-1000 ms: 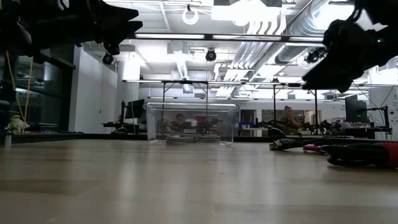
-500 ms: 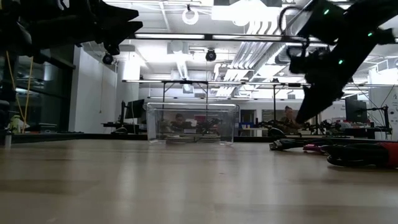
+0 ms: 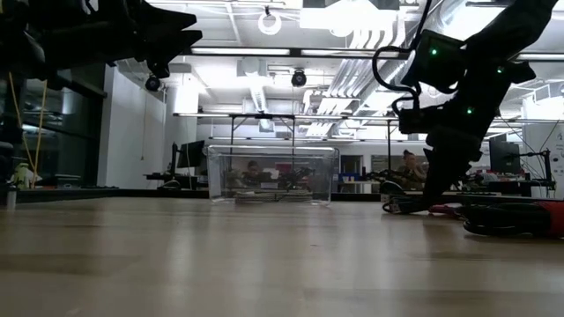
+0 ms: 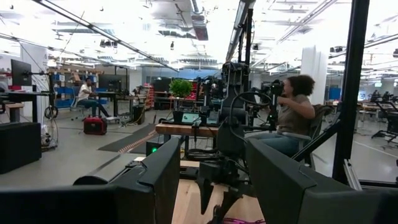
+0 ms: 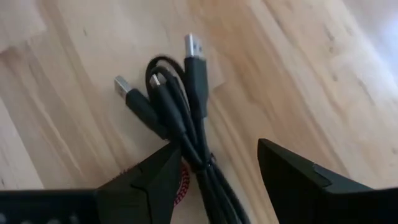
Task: Pick and place USB-C Cables
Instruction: Put the top black charger cable into the transparent bin
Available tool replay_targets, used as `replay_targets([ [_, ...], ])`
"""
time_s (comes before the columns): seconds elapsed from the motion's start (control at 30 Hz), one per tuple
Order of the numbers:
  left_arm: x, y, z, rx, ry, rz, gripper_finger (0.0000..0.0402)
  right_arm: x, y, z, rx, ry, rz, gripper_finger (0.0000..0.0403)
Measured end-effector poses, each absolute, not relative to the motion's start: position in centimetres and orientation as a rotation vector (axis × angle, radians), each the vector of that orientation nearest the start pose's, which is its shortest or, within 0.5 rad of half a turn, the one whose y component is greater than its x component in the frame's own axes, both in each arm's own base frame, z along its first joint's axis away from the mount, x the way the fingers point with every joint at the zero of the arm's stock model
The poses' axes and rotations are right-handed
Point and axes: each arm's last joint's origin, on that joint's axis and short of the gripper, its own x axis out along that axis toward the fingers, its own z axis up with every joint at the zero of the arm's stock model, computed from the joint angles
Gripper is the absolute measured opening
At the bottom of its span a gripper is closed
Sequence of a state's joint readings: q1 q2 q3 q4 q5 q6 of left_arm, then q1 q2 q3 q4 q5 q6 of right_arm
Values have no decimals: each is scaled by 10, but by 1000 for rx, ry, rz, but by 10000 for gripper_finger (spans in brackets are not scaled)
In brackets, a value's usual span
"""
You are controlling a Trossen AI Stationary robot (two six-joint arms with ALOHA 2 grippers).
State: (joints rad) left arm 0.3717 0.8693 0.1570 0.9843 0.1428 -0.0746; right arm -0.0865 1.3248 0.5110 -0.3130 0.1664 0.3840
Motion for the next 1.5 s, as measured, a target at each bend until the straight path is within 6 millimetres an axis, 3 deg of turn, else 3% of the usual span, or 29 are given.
replay_targets([
  [0.33, 157, 57, 216, -4, -272, 217, 165, 208, -22, 134, 290, 1099, -354, 204],
  [1.5, 157, 57, 216, -5, -272, 219, 165, 214, -25, 118, 243, 1130, -427, 204],
])
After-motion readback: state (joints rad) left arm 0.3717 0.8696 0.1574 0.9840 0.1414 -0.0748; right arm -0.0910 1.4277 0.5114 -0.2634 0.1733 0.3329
